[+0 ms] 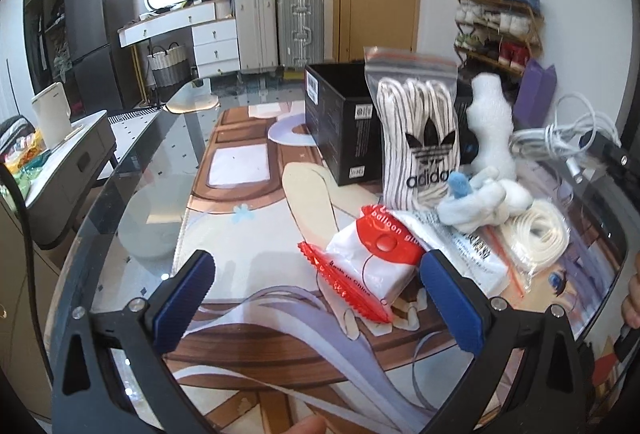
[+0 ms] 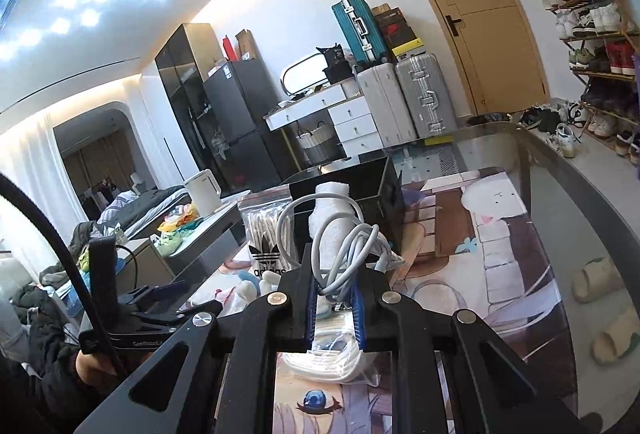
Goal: Organize soft objects
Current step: 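Carry the cable to the black box with right tool while left tool grasps red bag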
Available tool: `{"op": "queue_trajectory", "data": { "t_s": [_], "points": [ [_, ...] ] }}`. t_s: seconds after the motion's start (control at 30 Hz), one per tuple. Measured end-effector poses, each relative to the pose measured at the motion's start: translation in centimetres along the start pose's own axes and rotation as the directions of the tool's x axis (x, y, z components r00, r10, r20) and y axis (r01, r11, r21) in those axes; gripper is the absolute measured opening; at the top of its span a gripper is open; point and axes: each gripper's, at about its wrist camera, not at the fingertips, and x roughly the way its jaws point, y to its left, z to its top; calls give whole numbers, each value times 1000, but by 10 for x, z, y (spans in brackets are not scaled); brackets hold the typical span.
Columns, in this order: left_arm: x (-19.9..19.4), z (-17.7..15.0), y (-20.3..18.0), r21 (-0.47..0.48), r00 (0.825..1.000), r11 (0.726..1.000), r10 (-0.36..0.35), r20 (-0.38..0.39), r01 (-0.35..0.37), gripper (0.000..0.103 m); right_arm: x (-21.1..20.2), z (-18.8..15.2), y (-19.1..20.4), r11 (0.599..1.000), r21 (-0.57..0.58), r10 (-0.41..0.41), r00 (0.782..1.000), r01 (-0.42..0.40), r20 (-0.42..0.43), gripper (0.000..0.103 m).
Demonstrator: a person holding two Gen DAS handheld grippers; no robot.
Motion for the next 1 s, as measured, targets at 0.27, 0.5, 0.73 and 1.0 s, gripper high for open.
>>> {"op": "queue_trajectory", "data": {
  "t_s": [0.27, 0.5, 0.73, 1.0],
  "points": [
    [12, 8, -11, 71, 997, 997, -9, -75, 15, 103, -4, 2, 3, 1000, -12, 12, 1000, -12, -7, 14],
    [16, 15, -17, 111, 995, 993, -32, -92, 43, 102, -5, 5, 4, 999, -27, 19, 1000, -19, -11, 14],
    [17, 10, -25, 150, 991, 984, -76, -111, 92, 67, -4, 8, 6, 999, -31, 22, 1000, -22, -15, 14],
    [5, 7, -17, 115, 991, 987, -100, -84, 109, 56, -6, 9, 7, 999, -35, 25, 1000, -26, -12, 14]
  ]
}}
